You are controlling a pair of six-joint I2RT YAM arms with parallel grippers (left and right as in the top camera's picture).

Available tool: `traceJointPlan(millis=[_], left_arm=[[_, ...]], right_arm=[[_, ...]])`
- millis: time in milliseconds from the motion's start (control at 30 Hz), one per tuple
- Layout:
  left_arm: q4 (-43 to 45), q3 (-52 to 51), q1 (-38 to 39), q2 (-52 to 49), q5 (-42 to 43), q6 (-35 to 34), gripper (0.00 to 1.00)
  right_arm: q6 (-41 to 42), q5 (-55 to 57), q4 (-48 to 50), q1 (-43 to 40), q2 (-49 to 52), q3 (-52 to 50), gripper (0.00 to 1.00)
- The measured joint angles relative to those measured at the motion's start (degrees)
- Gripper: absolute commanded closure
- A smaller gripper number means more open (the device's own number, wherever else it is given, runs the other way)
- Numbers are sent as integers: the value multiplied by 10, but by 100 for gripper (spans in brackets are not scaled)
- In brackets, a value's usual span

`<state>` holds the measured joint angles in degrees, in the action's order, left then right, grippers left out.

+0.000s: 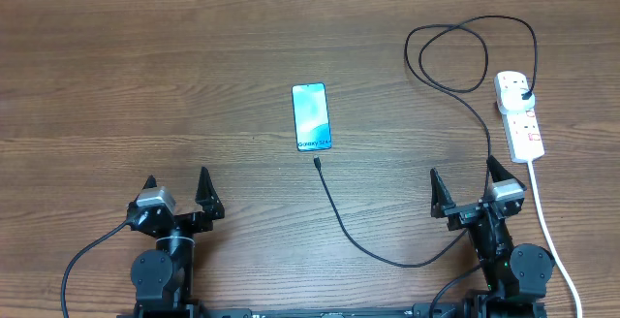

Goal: Plug charger to phone and switch on socket

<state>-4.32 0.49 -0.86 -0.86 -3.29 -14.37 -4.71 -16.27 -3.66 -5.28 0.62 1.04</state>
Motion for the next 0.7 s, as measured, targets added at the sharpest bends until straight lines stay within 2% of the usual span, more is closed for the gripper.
traceJointPlan(millis=[700], left_arm=[[0,0,0,0,0,0,1]], right_arm=[[0,1,0,20,0,0,0]])
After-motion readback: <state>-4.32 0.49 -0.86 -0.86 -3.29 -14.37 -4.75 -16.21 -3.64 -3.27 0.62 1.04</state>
